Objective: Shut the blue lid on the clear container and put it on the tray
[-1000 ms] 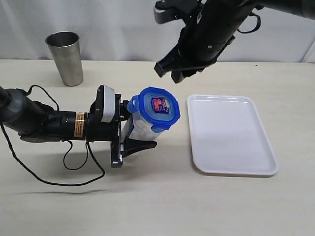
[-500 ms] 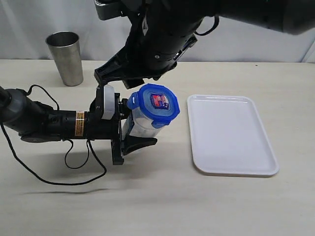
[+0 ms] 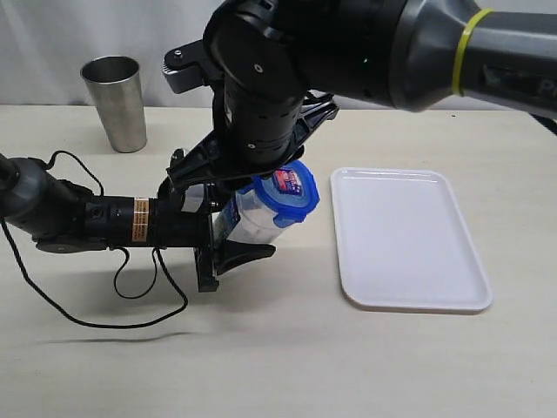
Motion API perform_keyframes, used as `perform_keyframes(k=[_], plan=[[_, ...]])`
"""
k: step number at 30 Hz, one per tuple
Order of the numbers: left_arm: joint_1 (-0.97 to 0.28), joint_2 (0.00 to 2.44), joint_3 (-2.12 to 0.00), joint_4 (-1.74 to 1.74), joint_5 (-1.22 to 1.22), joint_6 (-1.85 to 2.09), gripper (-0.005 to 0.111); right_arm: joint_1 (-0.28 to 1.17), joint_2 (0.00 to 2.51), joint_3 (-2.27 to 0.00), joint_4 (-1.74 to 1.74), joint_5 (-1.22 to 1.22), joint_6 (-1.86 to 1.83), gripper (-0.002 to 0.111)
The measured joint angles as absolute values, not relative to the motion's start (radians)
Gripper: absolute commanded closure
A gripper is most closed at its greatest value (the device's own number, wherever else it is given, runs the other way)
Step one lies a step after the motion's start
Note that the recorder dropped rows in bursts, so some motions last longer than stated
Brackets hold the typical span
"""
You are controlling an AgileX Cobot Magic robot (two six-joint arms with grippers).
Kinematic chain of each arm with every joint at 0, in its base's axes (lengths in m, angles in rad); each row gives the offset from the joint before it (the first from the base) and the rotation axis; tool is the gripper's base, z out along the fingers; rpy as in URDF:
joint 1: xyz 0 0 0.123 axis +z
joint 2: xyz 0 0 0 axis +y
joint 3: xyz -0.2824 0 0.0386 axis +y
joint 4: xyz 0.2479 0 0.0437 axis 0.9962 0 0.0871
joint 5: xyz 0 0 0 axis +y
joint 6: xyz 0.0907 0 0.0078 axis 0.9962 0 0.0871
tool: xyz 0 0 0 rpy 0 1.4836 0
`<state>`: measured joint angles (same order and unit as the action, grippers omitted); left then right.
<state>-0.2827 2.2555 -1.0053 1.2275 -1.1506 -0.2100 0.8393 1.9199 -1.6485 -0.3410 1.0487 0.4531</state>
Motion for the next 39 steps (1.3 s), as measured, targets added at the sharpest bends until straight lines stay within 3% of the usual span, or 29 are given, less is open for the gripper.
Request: perform_keyframes(k=[9,15,21,27,36,39], plan=[[-0.281,2.256,-1.003,1.213,-1.143,-0.219,0.107,0.861,1.961,-1.664,-0.393,1.089,0.398,0.07],[-0.279,2.256,-1.003,1.205,-1.13,-0.225,0.107,0.861,1.975,-1.664,-0.42,1.111,0.355,0.084],[-0.279,2.256,-1.003,1.204,-1.13,-0.229,0.107,0.872,1.977,-1.675,-0.426,1.106,0.278,0.079],[-0.269,2.256,-1.0,1.205,-1.145,-0.233,0.107,0.876,1.967,-1.716,-0.392,1.114,0.208,0.06],[-0.282,2.256,-1.0,1.219,-1.176,-0.221,0.107,0.898,1.849,-1.711,-0.281,1.061,0.165,0.06],[-0.282,2.256,-1.0,1.222,-1.176,-0.22,0.107,0.898,1.787,-1.71,-0.281,1.059,0.159,0.068]])
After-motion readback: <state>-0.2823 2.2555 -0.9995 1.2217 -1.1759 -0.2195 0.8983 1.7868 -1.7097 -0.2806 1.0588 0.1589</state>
